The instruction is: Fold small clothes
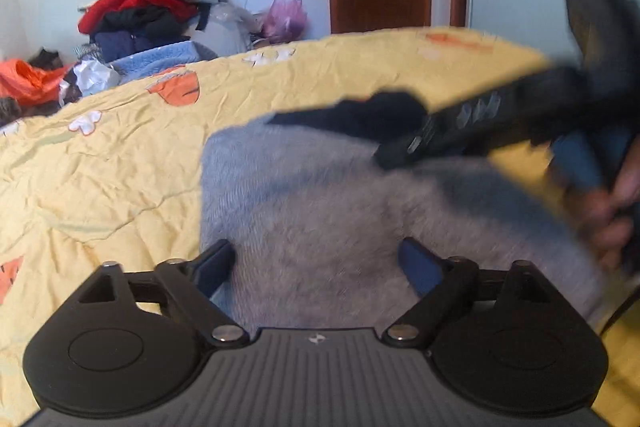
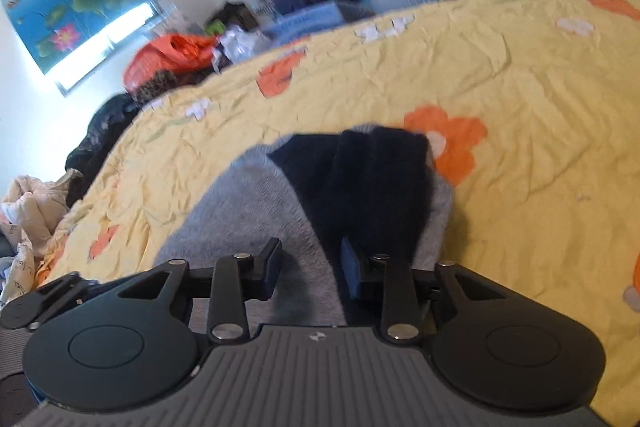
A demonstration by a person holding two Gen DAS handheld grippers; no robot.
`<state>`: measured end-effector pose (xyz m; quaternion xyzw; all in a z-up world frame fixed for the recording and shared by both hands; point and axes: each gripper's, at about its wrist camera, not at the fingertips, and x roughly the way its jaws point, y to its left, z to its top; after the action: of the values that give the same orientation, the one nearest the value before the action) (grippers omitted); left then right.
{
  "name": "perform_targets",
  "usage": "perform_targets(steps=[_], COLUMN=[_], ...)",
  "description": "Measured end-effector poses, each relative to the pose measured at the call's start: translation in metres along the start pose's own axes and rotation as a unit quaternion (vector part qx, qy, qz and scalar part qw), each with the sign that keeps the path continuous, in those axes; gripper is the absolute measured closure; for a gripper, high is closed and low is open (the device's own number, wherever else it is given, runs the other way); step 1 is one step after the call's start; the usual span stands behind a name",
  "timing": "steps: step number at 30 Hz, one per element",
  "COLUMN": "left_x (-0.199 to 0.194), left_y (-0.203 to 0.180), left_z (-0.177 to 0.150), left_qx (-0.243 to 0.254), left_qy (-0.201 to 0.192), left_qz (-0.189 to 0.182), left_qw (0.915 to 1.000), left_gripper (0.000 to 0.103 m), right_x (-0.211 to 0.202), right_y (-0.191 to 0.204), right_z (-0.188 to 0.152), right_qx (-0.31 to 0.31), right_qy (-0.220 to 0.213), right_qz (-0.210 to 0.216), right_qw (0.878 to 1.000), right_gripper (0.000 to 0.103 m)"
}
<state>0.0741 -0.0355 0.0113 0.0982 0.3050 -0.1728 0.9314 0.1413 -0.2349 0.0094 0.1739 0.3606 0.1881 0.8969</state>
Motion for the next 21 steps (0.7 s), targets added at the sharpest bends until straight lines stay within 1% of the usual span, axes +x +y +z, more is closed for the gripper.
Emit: perform_targets(steps=[1, 3, 5, 7, 8, 9, 10, 11, 12, 13, 14, 15, 16, 17, 18, 19, 20, 21], left_x=[-0.001, -0.009, -0.023, -0.037, -0.042, -0.042, -0.038, -0.033, -0.033, -0.028, -0.025, -0.020, -0.014, -0.010, -0.011, -0.013, -0.017, -0.021], left_y=[0.005, 0.012, 0.024, 0.040, 0.051, 0.063, 0.076, 0.089, 0.096, 0.101, 0.105, 0.107, 0.106, 0.104, 0.100, 0.098, 0.097, 0.096], left_z=[-0.004, 0.000, -0.001, -0.009, -0.015, -0.020, -0.026, -0.032, -0.035, -0.035, -0.032, -0.031, -0.029, -0.029, -0.027, -0.026, -0.025, -0.023], left_qx=[-0.014, -0.038, -0.077, -0.121, -0.155, -0.194, -0.239, -0.289, -0.314, -0.335, -0.353, -0.367, -0.378, -0.380, -0.371, -0.360, -0.356, -0.354], left_qy=[-0.005, 0.014, 0.019, 0.018, 0.024, 0.038, 0.055, 0.066, 0.056, 0.059, 0.067, 0.080, 0.102, 0.119, 0.121, 0.119, 0.118, 0.116], left_qz=[-0.007, -0.010, -0.023, -0.035, -0.046, -0.064, -0.087, -0.112, -0.125, -0.138, -0.148, -0.164, -0.179, -0.177, -0.174, -0.174, -0.172, -0.171], left_qw=[0.9999, 0.9991, 0.9966, 0.9918, 0.9866, 0.9781, 0.9655, 0.9486, 0.9395, 0.9301, 0.9214, 0.9120, 0.9025, 0.9002, 0.9043, 0.9089, 0.9110, 0.9120], left_gripper=[0.010, 0.009, 0.010, 0.010, 0.009, 0.009, 0.010, 0.010, 0.010, 0.011, 0.018, 0.029, 0.062, 0.068, 0.070, 0.075, 0.079, 0.080], right_x=[0.000, -0.007, -0.026, -0.049, -0.058, -0.062, -0.064, -0.063, -0.060, -0.053, -0.047, -0.046, -0.045, -0.042, -0.039, -0.036, -0.035, -0.037], right_y=[-0.005, -0.005, -0.005, -0.007, -0.011, -0.016, -0.022, -0.029, -0.034, -0.037, -0.037, -0.035, -0.031, -0.026, -0.021, -0.015, -0.011, -0.009], right_z=[0.003, 0.008, 0.007, 0.001, -0.004, -0.008, -0.012, -0.017, -0.021, -0.025, -0.029, -0.032, -0.033, -0.033, -0.034, -0.036, -0.038, -0.039], right_qx=[0.016, 0.032, 0.049, 0.052, 0.056, 0.065, 0.078, 0.093, 0.106, 0.117, 0.123, 0.121, 0.122, 0.120, 0.112, 0.097, 0.082, 0.078], right_qy=[0.007, 0.019, 0.011, -0.014, -0.017, -0.012, -0.002, 0.013, 0.029, 0.050, 0.066, 0.067, 0.076, 0.089, 0.101, 0.115, 0.125, 0.123], right_qz=[0.001, 0.006, 0.021, 0.033, 0.034, 0.032, 0.034, 0.042, 0.047, 0.049, 0.057, 0.069, 0.078, 0.087, 0.091, 0.087, 0.083, 0.088], right_qw=[1.000, 0.999, 0.999, 0.998, 0.998, 0.997, 0.996, 0.995, 0.993, 0.991, 0.989, 0.988, 0.987, 0.985, 0.984, 0.985, 0.985, 0.985], right_gripper=[0.089, 0.088, 0.075, 0.044, 0.038, 0.031, 0.032, 0.032, 0.032, 0.032, 0.032, 0.031, 0.032, 0.032, 0.039, 0.059, 0.068, 0.070])
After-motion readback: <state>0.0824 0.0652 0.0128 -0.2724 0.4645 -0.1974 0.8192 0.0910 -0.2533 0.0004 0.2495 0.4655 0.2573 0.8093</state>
